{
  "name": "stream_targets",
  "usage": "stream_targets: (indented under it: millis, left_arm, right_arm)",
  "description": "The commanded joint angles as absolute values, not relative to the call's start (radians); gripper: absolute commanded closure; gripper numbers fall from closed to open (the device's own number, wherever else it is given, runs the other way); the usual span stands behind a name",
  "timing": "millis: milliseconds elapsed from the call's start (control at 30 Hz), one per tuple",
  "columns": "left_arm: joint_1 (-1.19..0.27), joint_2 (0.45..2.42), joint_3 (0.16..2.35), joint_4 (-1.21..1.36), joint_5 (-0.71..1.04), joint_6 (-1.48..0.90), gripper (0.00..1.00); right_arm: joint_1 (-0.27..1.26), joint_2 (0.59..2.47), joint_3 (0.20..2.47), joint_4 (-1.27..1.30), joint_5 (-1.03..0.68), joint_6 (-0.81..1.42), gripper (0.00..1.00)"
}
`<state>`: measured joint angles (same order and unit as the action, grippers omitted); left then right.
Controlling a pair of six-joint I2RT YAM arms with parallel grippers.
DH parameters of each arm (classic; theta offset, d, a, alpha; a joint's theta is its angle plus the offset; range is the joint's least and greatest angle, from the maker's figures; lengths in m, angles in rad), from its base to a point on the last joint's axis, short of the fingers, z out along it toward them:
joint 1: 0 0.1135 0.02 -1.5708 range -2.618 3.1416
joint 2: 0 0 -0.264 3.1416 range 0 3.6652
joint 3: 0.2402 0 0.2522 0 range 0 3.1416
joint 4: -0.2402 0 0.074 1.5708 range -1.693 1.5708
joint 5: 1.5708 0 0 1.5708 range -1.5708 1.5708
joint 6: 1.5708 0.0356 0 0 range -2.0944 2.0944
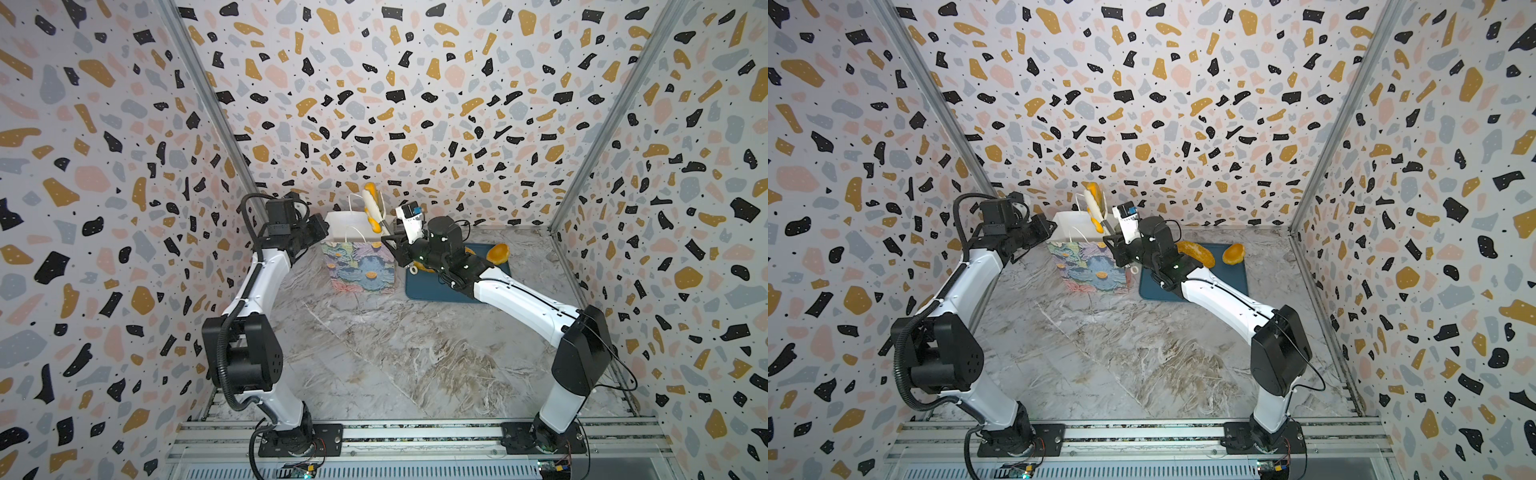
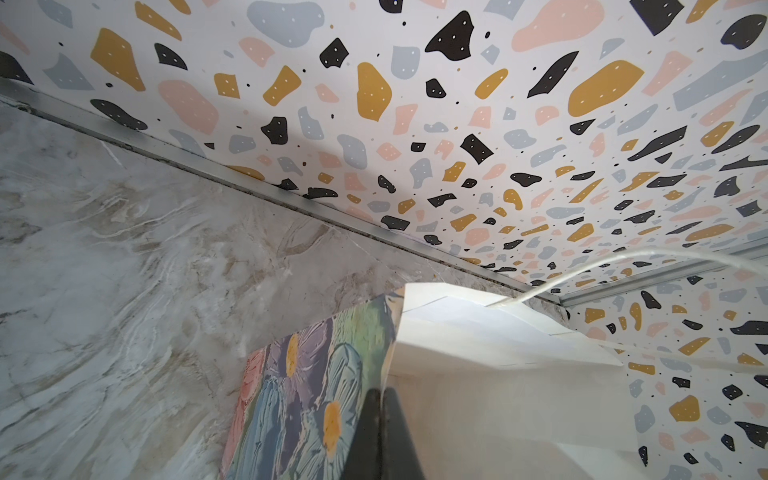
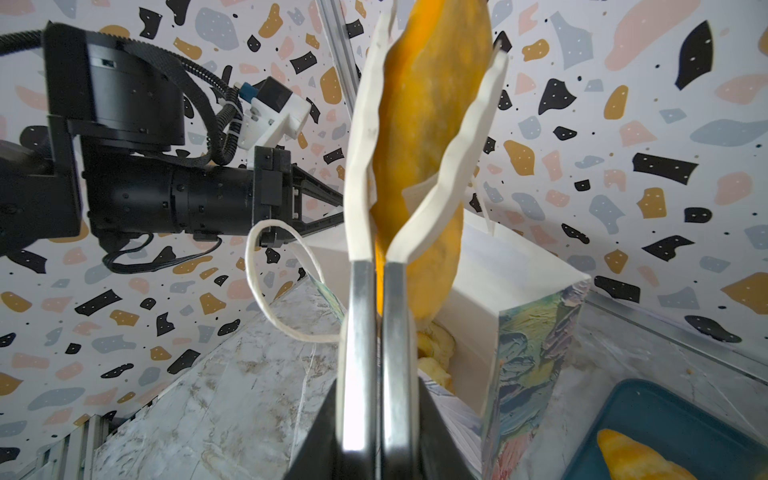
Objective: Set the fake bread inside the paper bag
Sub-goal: 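Carry the long yellow bun with the tongs over the open bag, then lower the long yellow bun into the bag and open the tongs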
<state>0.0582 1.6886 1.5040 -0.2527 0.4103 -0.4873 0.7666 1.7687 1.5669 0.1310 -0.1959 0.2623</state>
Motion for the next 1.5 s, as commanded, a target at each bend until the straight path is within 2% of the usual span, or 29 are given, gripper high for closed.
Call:
stream_targets:
  millis: [0, 467, 867, 1067, 1467]
  left_arm:
    - [0.061, 1.656, 1.491, -0.221, 0.425, -0.491, 1.00]
    - [0.061, 1.654, 1.490, -0.221, 0.428, -0.493, 1.00]
    - [0.061, 1.652, 1.491, -0.221, 0.428, -0.493, 1.00]
    - [0.061, 1.654, 1.489, -0.220, 0.427, -0.492, 1.00]
    - [0.061, 1.656, 1.491, -0.222, 0.422, -0.492, 1.00]
  right_arm:
    - [0.782, 1.772, 1.644, 0.197, -0.212, 0.222, 0.82]
    - [0.801, 1.901, 1.798, 0.113, -0.162, 0.127, 0.80]
    - [0.818, 1.947, 1.860, 0.050, -0.099, 0.075, 0.57]
    - [0.819, 1.933, 1.862, 0.041, -0.100, 0.075, 0.49]
    - [0.819, 1.867, 1.853, 0.006, -0.088, 0.068, 0.47]
